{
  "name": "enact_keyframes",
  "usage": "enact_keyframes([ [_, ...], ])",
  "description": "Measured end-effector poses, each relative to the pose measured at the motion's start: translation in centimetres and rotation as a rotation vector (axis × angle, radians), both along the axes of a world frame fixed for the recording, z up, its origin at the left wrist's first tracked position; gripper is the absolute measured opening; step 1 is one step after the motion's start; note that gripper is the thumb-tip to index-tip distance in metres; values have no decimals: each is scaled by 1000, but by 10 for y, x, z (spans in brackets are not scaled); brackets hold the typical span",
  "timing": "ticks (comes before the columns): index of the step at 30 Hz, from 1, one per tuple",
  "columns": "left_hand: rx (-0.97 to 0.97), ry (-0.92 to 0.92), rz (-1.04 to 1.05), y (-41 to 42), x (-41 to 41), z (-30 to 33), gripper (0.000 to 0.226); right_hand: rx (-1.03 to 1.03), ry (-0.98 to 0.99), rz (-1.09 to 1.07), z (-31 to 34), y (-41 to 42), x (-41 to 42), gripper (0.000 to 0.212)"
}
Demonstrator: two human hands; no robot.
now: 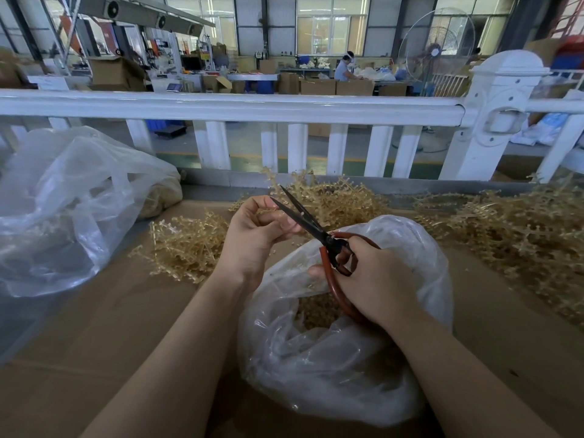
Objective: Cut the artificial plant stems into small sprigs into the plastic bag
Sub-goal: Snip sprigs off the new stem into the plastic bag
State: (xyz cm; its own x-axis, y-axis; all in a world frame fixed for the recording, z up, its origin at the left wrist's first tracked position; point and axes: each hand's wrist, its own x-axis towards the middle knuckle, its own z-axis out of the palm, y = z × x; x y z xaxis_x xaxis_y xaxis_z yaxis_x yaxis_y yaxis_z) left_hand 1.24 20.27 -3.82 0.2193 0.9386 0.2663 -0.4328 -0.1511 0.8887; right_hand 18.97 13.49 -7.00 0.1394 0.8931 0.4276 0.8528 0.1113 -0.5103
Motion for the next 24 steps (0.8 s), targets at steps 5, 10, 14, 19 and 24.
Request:
enact_keyframes([
  [5,15,1,5,-1,0,0,37,2,4,-3,0,-1,1,91],
  [10,21,3,21,-1,-1,0,37,27,-39,-27,1,0,2,79],
  [14,2,6,25,0,0,0,42,40,-27,-19,1,1,2,83],
  [19,-117,22,-11,-1,2,0,36,36,84,-9,0,-1,-2,81],
  [24,-217,93,-110,-7,10,0,24,9,426,28,1,4,-1,41],
])
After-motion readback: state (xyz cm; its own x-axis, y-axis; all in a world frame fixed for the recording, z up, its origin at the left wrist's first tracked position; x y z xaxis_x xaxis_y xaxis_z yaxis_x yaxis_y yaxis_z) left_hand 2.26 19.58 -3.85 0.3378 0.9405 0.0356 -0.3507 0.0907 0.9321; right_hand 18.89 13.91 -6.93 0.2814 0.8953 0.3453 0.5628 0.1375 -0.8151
